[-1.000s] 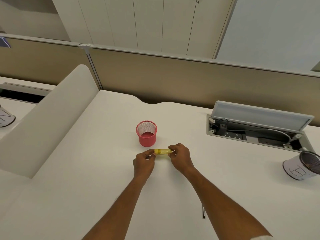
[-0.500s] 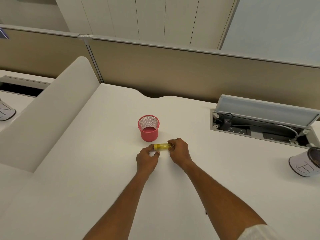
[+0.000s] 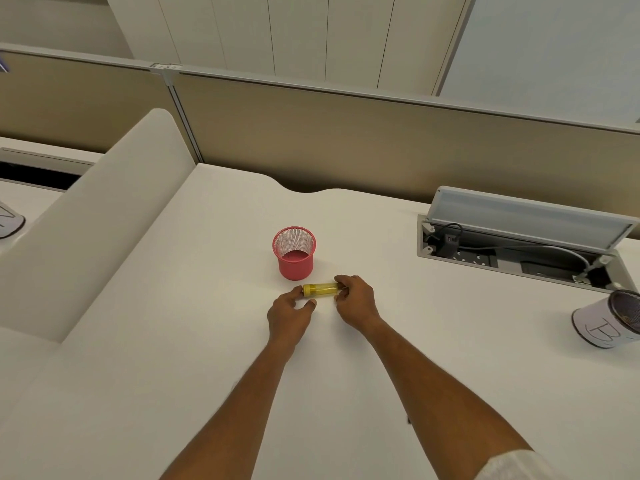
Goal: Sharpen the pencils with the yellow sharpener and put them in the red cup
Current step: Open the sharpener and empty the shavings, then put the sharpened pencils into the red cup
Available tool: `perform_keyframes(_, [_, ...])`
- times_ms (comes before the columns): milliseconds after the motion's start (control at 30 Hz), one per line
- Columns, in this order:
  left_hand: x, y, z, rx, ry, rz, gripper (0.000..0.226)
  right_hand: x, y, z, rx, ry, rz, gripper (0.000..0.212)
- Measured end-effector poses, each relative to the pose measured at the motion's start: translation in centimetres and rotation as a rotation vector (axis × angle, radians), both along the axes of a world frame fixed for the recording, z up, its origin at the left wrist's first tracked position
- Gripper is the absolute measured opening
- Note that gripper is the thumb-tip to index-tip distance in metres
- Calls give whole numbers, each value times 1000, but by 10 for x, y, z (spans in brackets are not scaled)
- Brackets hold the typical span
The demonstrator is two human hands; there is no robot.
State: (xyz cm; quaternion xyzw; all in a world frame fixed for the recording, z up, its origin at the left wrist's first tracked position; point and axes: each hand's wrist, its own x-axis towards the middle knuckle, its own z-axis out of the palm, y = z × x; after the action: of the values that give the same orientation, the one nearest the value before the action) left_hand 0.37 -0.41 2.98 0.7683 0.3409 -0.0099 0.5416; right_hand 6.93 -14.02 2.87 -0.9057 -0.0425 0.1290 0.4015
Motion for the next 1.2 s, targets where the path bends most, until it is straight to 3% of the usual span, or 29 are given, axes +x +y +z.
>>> perform_keyframes(400, [-8, 9, -3, -36, -52, 17, 54, -10, -32, 3, 182, 62, -172, 40])
perform_keyframes(700, [-19, -1, 11, 122, -284, -4, 43, -38, -93, 26, 277, -46, -343, 21])
perform_keyframes(967, [-25, -32, 12, 264, -406, -188, 34, -75, -127, 34, 313, -61, -411, 15])
perform_keyframes(1200, [-40, -50, -10, 359, -326, -355, 43, -115, -150, 31, 247, -52, -443, 13])
